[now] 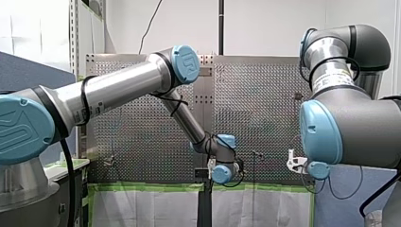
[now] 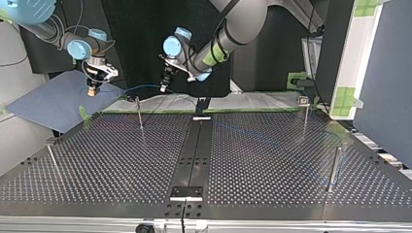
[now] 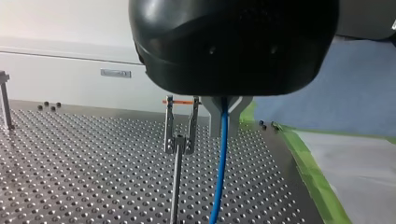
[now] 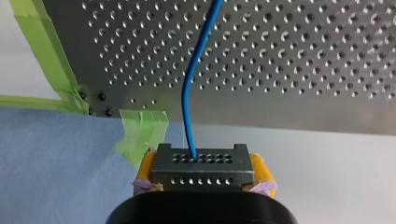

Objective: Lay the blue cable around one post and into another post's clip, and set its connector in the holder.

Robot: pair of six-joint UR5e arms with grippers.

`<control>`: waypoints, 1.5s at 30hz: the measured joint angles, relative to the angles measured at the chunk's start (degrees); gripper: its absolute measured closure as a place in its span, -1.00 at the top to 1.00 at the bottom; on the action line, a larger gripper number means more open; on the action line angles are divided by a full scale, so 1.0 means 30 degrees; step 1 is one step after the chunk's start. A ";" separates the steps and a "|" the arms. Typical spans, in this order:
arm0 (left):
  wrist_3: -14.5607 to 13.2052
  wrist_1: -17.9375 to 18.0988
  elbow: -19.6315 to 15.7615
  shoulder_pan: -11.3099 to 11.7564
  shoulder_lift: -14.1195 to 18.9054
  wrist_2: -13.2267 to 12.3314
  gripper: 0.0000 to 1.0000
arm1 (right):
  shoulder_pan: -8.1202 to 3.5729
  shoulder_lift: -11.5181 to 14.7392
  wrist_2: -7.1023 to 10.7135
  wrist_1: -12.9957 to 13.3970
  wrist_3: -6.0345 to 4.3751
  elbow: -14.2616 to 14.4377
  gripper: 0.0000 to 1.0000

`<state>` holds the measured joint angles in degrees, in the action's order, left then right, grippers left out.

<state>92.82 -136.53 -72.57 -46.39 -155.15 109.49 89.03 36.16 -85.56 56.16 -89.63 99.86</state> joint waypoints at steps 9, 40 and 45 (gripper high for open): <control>-0.0027 -0.0018 0.0023 0.0157 0.0000 0.0076 -0.98 | -0.0680 -0.0050 0.1540 0.0216 -0.0563 -0.0003 -1.00; -0.0030 -0.0100 0.0521 0.1043 0.0000 -0.0143 -0.98 | -0.1122 -0.0135 0.6425 0.1291 -0.2389 0.0011 -1.00; -0.0214 -0.0288 0.0462 0.1235 -0.0004 -0.0093 -0.98 | -0.1128 -0.0138 0.6533 0.1300 -0.2433 0.0012 -1.00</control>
<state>92.18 -137.39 -71.18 -42.69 -155.16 109.21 85.65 35.75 -65.96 60.06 -96.93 99.90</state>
